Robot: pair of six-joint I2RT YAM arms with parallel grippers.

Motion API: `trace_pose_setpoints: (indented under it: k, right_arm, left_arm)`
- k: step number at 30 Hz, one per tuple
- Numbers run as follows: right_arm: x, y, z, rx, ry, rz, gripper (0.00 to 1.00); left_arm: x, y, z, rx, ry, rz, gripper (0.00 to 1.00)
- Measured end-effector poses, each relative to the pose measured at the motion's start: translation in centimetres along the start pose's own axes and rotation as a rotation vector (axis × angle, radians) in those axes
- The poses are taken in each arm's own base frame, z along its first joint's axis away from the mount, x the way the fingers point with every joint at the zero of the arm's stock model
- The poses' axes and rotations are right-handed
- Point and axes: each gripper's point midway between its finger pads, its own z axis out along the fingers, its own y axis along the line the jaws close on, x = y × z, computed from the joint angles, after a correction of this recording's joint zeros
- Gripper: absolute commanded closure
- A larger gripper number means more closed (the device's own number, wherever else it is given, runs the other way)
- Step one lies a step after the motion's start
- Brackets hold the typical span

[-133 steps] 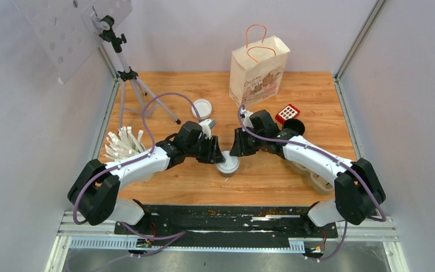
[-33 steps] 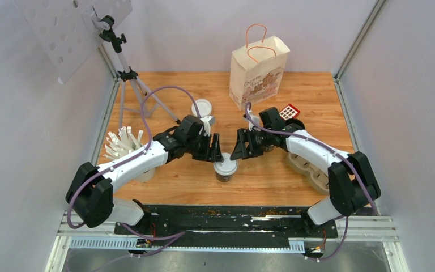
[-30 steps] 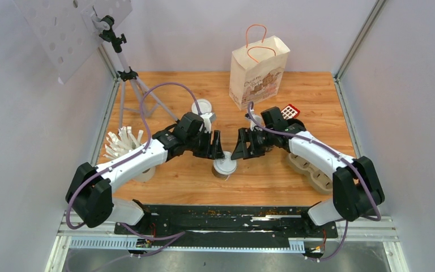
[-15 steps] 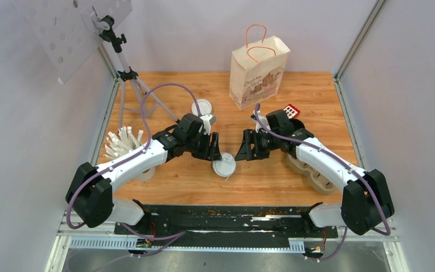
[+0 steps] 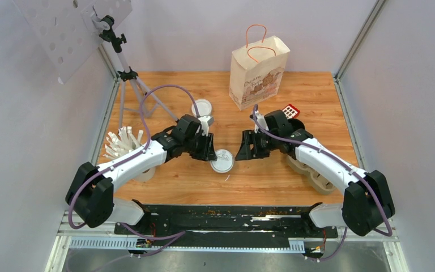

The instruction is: Pack the takeout coffee

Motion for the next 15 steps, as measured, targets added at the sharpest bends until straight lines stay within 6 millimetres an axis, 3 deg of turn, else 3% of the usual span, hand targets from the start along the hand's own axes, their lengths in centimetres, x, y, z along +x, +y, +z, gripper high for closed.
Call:
trace_pose_setpoints:
  k: [5,15]
  right_arm:
    - [0.3,0.7,0.6,0.03,0.0,-0.071,0.25]
    - [-1.9,2.0,0.0,0.068,-0.081,-0.164,0.21]
  left_arm:
    - [-0.2,0.0,0.1,0.011,-0.009,-0.003,0.58]
    - [-1.0,1.2,-0.1,-0.008,-0.03,-0.027,0.51]
